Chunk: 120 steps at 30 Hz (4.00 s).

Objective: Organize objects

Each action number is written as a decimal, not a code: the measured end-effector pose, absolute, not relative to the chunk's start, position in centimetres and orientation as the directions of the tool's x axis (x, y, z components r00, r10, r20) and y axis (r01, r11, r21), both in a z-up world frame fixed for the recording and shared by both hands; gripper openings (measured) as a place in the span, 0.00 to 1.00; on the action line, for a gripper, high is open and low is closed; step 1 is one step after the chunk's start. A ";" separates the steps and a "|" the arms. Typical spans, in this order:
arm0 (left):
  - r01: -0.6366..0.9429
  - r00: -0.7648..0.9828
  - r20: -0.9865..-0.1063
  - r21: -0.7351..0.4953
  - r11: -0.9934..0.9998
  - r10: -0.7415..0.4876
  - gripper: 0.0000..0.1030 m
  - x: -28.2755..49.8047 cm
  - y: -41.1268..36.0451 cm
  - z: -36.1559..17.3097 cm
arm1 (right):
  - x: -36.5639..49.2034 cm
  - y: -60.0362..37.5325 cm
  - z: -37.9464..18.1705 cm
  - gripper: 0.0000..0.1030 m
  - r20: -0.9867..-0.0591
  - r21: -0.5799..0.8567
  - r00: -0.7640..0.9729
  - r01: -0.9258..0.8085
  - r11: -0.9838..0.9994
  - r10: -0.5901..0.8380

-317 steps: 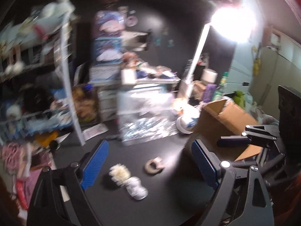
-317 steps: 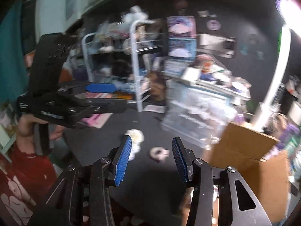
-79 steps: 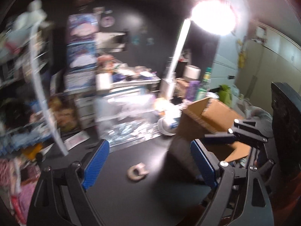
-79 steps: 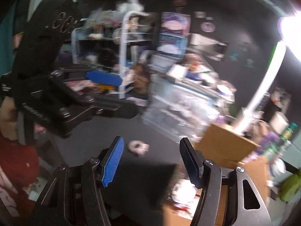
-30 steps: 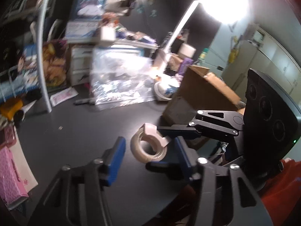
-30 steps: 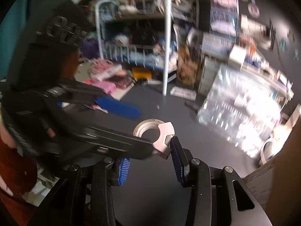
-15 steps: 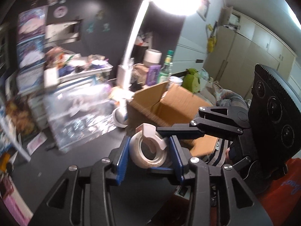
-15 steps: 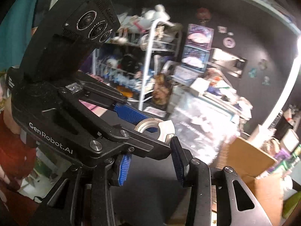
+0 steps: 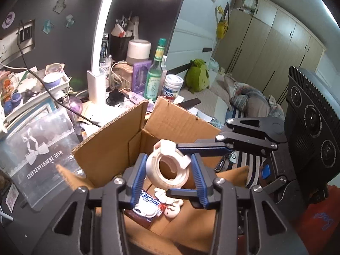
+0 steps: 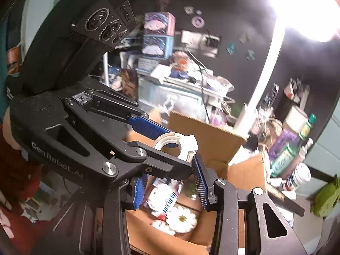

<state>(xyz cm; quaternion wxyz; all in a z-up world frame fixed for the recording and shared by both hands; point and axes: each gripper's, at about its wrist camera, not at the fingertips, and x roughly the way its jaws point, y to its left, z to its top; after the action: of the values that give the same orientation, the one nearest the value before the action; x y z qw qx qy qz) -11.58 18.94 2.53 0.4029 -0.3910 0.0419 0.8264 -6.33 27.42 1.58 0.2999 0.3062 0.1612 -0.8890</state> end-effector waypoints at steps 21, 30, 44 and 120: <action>-0.537 -0.661 -0.556 -0.120 -0.835 0.505 1.00 -7.1 13.2 5.7 | -7.3 29.0 1.5 0.79 -0.635 -0.093 -0.671 0.558 -0.825 -0.382; -0.328 -0.831 -0.453 -0.067 -0.942 0.322 1.00 -2.7 8.9 6.3 | -5.6 28.4 3.5 1.00 -0.521 -0.095 -0.741 0.543 -0.834 -0.424; -0.148 -0.878 -0.438 -0.134 -0.980 0.192 1.00 -1.2 5.1 4.6 | -4.9 27.1 3.1 1.00 -0.454 -0.023 -0.723 0.593 -0.805 -0.520; -0.135 -0.861 -0.479 -0.110 -0.985 0.172 1.00 -1.8 4.3 3.5 | -5.2 26.7 2.2 1.00 -0.454 0.014 -0.673 0.650 -0.760 -0.584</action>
<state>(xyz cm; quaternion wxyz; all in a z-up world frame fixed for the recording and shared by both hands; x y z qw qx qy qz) -1.76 4.32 3.46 0.0797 -0.2516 -0.0361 0.9639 -5.19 26.69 2.15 0.3384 0.2212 0.0746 -0.9116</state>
